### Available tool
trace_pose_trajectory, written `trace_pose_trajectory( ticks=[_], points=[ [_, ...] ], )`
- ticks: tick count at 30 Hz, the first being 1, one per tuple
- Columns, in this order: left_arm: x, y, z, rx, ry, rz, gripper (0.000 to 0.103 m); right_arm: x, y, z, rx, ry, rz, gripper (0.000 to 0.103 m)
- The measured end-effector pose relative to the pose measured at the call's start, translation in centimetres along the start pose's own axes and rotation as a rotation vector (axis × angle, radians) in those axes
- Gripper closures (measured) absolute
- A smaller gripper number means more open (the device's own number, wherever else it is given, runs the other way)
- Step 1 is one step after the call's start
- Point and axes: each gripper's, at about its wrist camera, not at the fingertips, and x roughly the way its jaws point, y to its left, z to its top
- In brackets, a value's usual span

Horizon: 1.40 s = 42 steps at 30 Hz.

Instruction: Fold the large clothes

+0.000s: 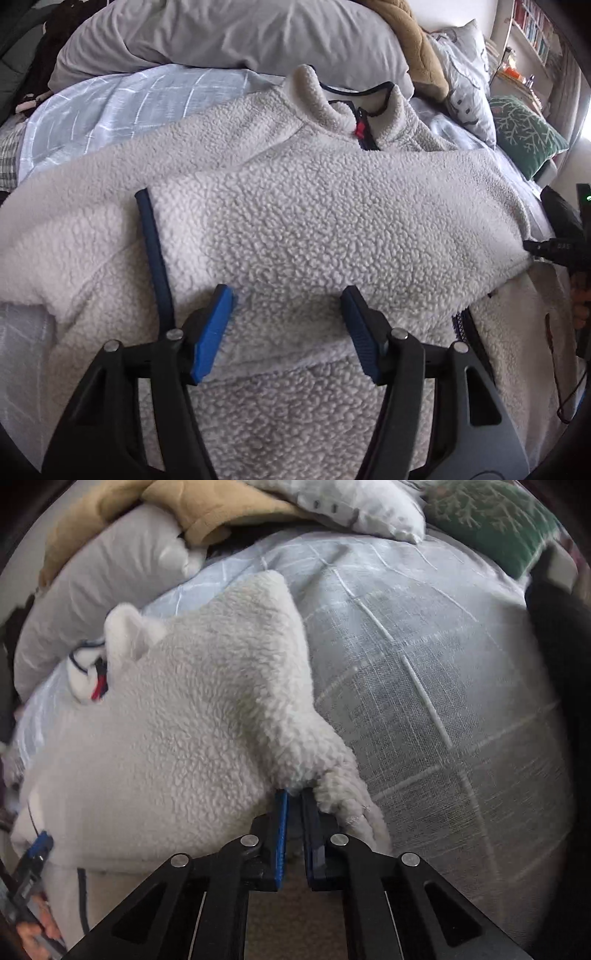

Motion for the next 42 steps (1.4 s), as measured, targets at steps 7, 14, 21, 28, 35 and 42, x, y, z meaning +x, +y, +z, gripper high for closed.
trace_pose_trajectory(
  ticks=[7,14,21,28,35,42],
  points=[
    [-2.9,0.8,1.9,-0.138,0.037,0.079,0.022,-4.6,2.6,-0.2,-0.026,0.015,-0.021,0.066],
    [-9.3,4.2,2.2,-0.236,0.011,0.148,0.018,-10.0,4.4,-2.2,-0.042,-0.001,0.032,0.039],
    [-12.8,13.6,0.2,-0.499,-0.010,0.170,0.017,-12.5,5.9,-4.4,-0.021,-0.025,0.125,0.030],
    [-12.1,22.4,-2.8,-0.755,-0.014,0.283,0.017,-11.6,7.0,-6.6,-0.080,-0.003,0.087,0.029],
    [-9.3,26.3,-3.6,-0.895,0.015,0.279,0.017,-9.7,6.7,-6.9,-0.059,0.033,0.071,0.029],
    [-7.8,30.0,-4.7,-1.087,-0.014,0.214,0.031,-8.8,6.8,-7.1,-0.071,0.046,0.069,0.029]
  ],
)
